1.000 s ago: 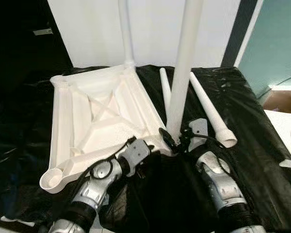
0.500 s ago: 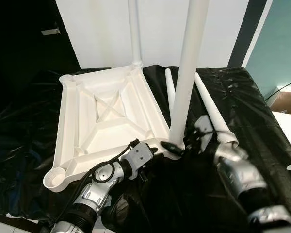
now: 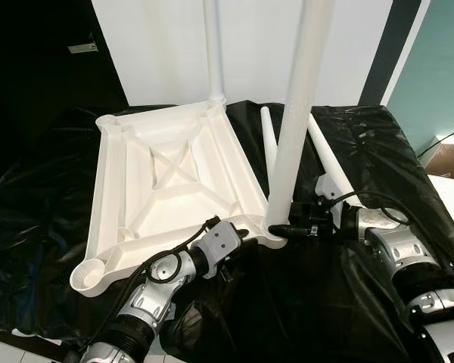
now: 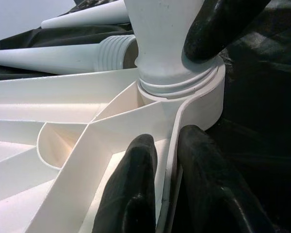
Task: Building children table
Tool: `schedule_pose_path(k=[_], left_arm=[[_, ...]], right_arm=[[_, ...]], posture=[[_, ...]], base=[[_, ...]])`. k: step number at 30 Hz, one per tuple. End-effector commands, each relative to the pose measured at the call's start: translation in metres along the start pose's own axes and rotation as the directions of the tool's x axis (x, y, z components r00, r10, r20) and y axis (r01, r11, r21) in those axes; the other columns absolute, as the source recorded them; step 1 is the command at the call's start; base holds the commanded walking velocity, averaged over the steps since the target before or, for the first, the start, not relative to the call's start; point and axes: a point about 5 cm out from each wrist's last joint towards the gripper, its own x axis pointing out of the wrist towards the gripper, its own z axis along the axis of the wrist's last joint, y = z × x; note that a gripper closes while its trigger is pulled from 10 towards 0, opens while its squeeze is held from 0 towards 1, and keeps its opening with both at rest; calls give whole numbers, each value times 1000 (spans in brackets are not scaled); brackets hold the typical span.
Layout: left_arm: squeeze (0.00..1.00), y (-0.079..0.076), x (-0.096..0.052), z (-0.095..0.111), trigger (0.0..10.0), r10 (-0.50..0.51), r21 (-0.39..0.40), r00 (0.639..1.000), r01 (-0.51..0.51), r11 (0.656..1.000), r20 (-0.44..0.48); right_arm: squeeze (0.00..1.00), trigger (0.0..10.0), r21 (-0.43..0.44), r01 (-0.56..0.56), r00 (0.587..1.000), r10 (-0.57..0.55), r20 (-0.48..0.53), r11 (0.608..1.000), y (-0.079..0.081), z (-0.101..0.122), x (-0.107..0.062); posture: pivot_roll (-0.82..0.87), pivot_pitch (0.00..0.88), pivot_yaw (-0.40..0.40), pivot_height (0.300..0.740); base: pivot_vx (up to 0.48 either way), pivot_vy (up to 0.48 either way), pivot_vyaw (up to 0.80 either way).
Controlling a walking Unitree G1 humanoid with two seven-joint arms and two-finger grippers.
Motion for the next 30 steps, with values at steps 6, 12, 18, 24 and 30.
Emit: schedule_pose_path(k=[6, 12, 18, 24, 30], left_arm=[[0, -29, -7, -39, 10000, -148, -101, 976, 133, 986, -162], [0, -30, -7, -39, 10000, -147, -102, 976, 131, 986, -160], [0, -31, -9, -39, 10000, -157, -100, 974, 142, 985, -164], [0, -31, -8, -39, 10000, -164, -97, 972, 150, 984, -165], [0, -31, -9, -39, 10000, -165, -100, 972, 150, 984, -165]], right_arm=[[0, 0, 66, 194, 975, -200, 99, 979, 8, -4, 5], [0, 0, 201, 501, 825, -534, 183, 842, 21, -6, 15], [0, 0, 294, 823, 485, -870, 84, 487, 21, -16, -1], [0, 0, 293, 860, 420, -906, 56, 417, 24, -18, -1], [0, 8275, 310, 784, 543, -836, 79, 539, 34, -13, 18]], posture=[[68, 0, 11, 740], [72, 0, 14, 740], [66, 0, 24, 740], [67, 0, 27, 740], [67, 0, 27, 740]], base=[[0, 0, 0], [0, 0, 0], [0, 0, 0], [0, 0, 0], [0, 0, 0]])
